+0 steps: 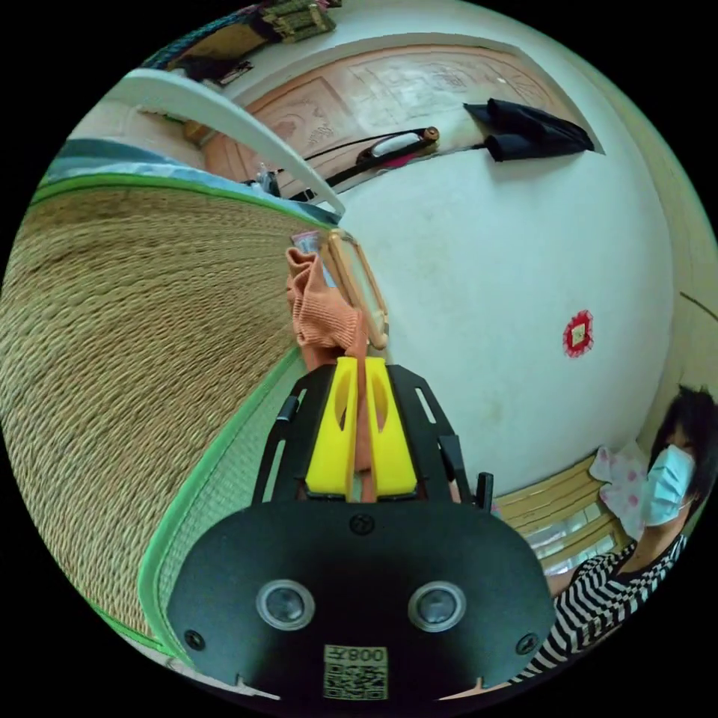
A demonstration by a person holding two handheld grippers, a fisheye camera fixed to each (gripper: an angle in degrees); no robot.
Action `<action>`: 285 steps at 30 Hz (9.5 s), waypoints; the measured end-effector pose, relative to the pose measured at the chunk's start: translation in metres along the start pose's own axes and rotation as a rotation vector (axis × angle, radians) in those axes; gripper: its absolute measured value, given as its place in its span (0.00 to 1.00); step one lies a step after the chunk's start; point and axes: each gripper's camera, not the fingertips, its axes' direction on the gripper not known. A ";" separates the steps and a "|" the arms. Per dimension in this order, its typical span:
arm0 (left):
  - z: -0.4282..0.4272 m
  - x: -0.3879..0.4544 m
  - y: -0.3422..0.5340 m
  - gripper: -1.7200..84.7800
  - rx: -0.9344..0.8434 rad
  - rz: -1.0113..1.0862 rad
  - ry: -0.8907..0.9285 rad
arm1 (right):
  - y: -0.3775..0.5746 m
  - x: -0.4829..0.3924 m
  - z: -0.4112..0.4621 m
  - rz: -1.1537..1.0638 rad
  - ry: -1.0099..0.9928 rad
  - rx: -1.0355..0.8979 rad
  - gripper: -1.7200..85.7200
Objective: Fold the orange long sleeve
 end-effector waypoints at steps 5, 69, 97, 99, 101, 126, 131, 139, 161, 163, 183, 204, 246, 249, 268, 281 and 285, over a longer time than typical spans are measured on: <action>0.053 0.081 0.009 0.04 -0.215 0.338 0.015 | -0.030 -0.030 -0.031 -0.090 -0.157 0.133 0.10; 0.316 0.424 0.316 0.07 -0.831 1.346 -0.275 | 0.205 0.188 -0.027 0.174 -0.306 0.254 0.02; 0.294 0.350 0.219 0.02 -0.792 0.936 -0.210 | 0.123 0.113 -0.050 0.167 -0.021 0.038 0.02; 0.280 0.347 0.205 0.02 -0.744 0.900 -0.191 | 0.123 0.114 -0.069 0.193 -0.049 0.051 0.02; 0.255 0.335 0.182 0.02 -0.623 0.867 -0.274 | 0.118 0.090 -0.103 0.159 -0.003 0.119 0.02; 0.251 0.211 0.128 0.02 -0.666 0.647 -0.338 | -0.196 -0.112 0.029 -0.162 0.094 -0.083 0.02; 0.248 0.198 0.130 0.02 -0.675 0.697 -0.396 | -0.195 -0.123 0.015 -0.179 0.104 -0.029 0.02; 0.244 0.183 0.131 0.02 -0.659 0.743 -0.378 | -0.121 -0.088 -0.059 -0.176 0.007 0.047 0.02; 0.228 0.104 0.149 0.03 -0.786 0.605 -0.252 | 0.254 0.097 -0.154 0.305 -0.041 0.104 0.02; 0.213 0.088 0.152 0.03 -0.791 0.516 -0.211 | 0.300 0.108 -0.168 0.363 -0.074 0.106 0.02; 0.126 0.000 0.262 0.16 -0.950 0.108 -0.174 | 0.677 0.110 -0.205 0.756 -0.131 0.114 0.11; 0.214 -0.030 0.358 0.16 -1.010 0.125 -0.465 | 0.700 0.063 -0.125 0.744 -0.132 0.043 0.12; 0.186 -0.180 0.407 0.04 -0.873 0.142 -0.050 | 0.589 0.039 -0.106 0.457 -0.565 0.008 0.03; 0.169 -0.186 0.402 0.04 -0.849 0.184 0.005 | 0.578 0.024 -0.135 0.408 -0.576 0.027 0.03; 0.082 -0.370 0.457 0.05 -0.800 -0.063 0.089 | 0.709 -0.045 -0.083 0.563 -0.541 -0.079 0.04; 0.081 -0.408 0.466 0.17 -0.846 -0.125 0.082 | 0.843 -0.031 -0.048 0.741 -0.663 0.141 0.13; 0.089 -0.415 0.478 0.18 -0.927 -0.132 0.009 | 0.879 -0.029 -0.032 0.787 -0.706 0.197 0.14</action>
